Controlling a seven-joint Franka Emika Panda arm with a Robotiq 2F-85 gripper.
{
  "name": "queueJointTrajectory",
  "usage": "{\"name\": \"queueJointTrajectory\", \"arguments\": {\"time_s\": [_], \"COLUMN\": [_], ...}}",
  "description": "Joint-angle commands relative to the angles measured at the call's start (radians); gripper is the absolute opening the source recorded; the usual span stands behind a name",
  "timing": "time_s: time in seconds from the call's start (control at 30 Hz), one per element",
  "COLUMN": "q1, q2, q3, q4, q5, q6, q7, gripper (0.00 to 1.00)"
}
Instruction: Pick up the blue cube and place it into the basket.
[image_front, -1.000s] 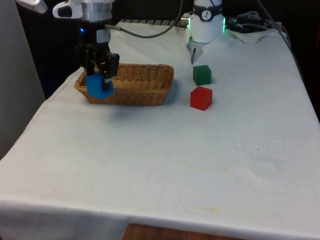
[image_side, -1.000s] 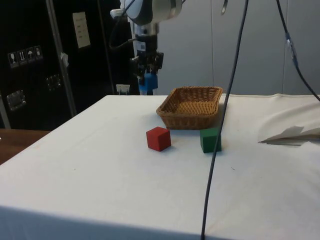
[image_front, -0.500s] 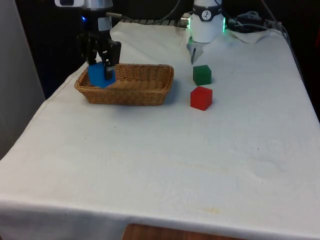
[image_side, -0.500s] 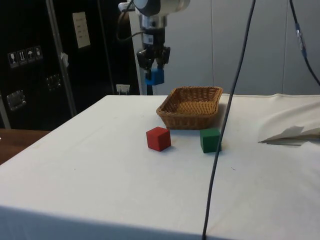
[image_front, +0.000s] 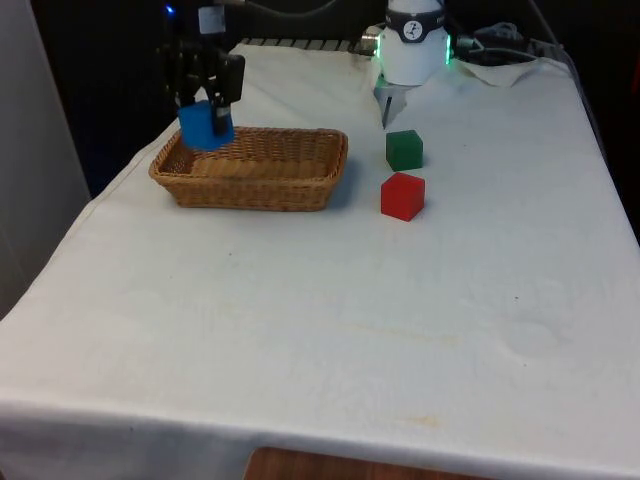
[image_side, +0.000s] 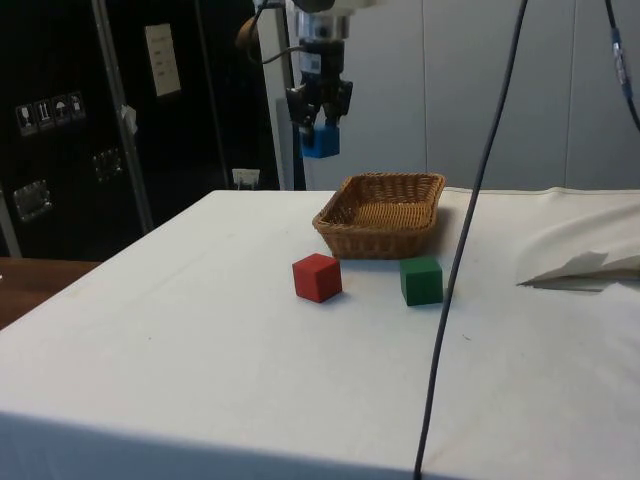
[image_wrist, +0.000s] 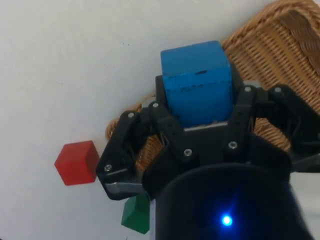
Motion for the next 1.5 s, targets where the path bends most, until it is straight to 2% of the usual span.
{"name": "queueJointTrajectory", "arguments": {"time_s": [0.0, 0.13, 0.37, 0.4, 0.63, 0.67, 0.7, 0.93, 0.97, 1.0, 1.17, 1.2, 1.23, 1.47], "q1": [0.004, 0.000, 0.003, 0.000, 0.004, 0.000, 0.005, 0.013, 0.008, 0.014, 0.013, 0.012, 0.012, 0.009], "q2": [-0.019, -0.029, -0.099, -0.091, -0.140, -0.134, -0.151, -0.195, -0.185, -0.200, -0.220, -0.217, -0.221, -0.216], "q3": [-0.005, -0.004, -0.017, -0.013, -0.019, -0.016, -0.018, -0.014, -0.012, -0.013, -0.007, -0.007, -0.007, -0.009], "q4": [-0.016, -0.023, -0.079, -0.073, -0.118, -0.111, -0.132, -0.187, -0.173, -0.194, -0.230, -0.220, -0.236, -0.270], "q5": [-0.010, -0.001, -0.014, -0.003, -0.018, -0.007, -0.019, -0.021, -0.009, -0.021, -0.015, -0.011, -0.011, 0.002], "q6": [0.004, -0.001, 0.001, -0.001, 0.004, -0.001, 0.007, 0.017, 0.002, 0.018, 0.027, 0.010, 0.029, 0.046], "q7": [-0.001, -0.012, -0.033, -0.038, -0.044, -0.050, -0.046, -0.046, -0.054, -0.046, -0.056, -0.056, -0.062, -0.111], "gripper": [0.03, 0.03, 0.03, 0.03, 0.03, 0.03, 0.03, 0.03, 0.03, 0.03, 0.03, 0.03, 0.03, 0.03]}}
